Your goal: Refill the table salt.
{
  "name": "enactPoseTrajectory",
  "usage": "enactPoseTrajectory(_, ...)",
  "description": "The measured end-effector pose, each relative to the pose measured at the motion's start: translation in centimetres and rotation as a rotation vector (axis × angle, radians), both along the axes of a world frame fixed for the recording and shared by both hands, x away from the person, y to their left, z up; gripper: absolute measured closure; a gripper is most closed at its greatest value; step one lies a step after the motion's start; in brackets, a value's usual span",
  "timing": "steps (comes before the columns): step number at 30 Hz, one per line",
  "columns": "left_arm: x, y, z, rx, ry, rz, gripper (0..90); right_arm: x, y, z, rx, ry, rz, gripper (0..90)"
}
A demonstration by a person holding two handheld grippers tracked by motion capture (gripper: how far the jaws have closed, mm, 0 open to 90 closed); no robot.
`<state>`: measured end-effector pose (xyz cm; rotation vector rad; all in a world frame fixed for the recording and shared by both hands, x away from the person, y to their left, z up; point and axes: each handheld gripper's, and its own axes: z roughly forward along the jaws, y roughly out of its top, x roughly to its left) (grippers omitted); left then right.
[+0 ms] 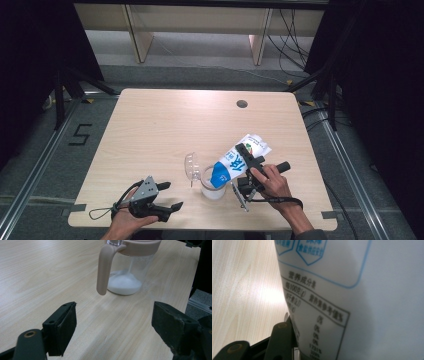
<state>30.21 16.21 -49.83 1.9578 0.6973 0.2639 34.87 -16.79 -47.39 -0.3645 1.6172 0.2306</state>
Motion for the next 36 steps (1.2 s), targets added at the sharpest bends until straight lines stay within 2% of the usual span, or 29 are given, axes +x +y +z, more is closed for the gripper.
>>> enactPoseTrajectory(8, 0.01, 0.05, 0.02, 0.006, -0.001, -0.003, 19.8, -0.05, 0.01, -0.06, 0.003, 0.000, -0.002, 54.0)
enactPoseTrajectory(12, -0.01, 0.01, 0.00, 0.000, 0.001, 0.000, 19.8, 0.04, 0.15, 0.37, -0.042, -0.034, 0.022, 54.4)
enactPoseTrajectory(13, -0.01, 0.00, 0.00, 0.000, 0.001, 0.000, 19.8, 0.04, 0.15, 0.37, -0.042, -0.034, 0.022, 54.4)
enactPoseTrajectory(14, 0.00, 0.04, 0.02, 0.004, 0.000, -0.002, 19.8, 0.05, 0.09, 0.13, -0.015, -0.014, 0.015, 54.4)
enactPoseTrajectory(15, 0.00, 0.01, 0.00, 0.001, 0.000, -0.001, 19.9, 0.00, 0.08, 0.13, -0.018, -0.019, 0.008, 54.5)
enactPoseTrajectory(16, 0.00, 0.01, 0.01, 0.002, 0.000, -0.002, 19.9, 0.12, 0.19, 0.44, -0.048, -0.050, 0.043, 54.6)
enactPoseTrajectory(18, 0.00, 0.01, 0.01, 0.002, 0.000, -0.001, 19.8, 0.01, 0.22, 0.49, -0.057, -0.053, 0.029, 54.7)
enactPoseTrajectory(28, -0.01, 0.04, 0.02, 0.004, 0.001, -0.001, 19.8, 0.03, 0.20, 0.52, -0.056, -0.051, 0.031, 55.2)
enactPoseTrajectory(30, -0.01, 0.04, 0.03, 0.005, -0.001, -0.003, 19.8, -0.06, 0.05, 0.11, -0.014, -0.014, -0.001, 55.3)
enactPoseTrajectory(31, 0.00, 0.04, 0.03, 0.006, -0.001, -0.003, 19.8, -0.03, 0.04, 0.10, -0.015, -0.014, 0.004, 55.4)
enactPoseTrajectory(33, 0.00, 0.04, 0.03, 0.005, -0.001, -0.003, 19.8, 0.00, 0.09, 0.24, -0.030, -0.026, 0.016, 55.4)
enactPoseTrajectory(34, 0.00, 0.01, 0.01, 0.000, 0.000, -0.001, 19.8, 0.04, 0.20, 0.49, -0.053, -0.051, 0.034, 55.5)
enactPoseTrajectory(36, 0.00, 0.06, 0.04, 0.005, 0.004, -0.004, 19.8, 0.10, 0.20, 0.46, -0.048, -0.048, 0.043, 55.6)
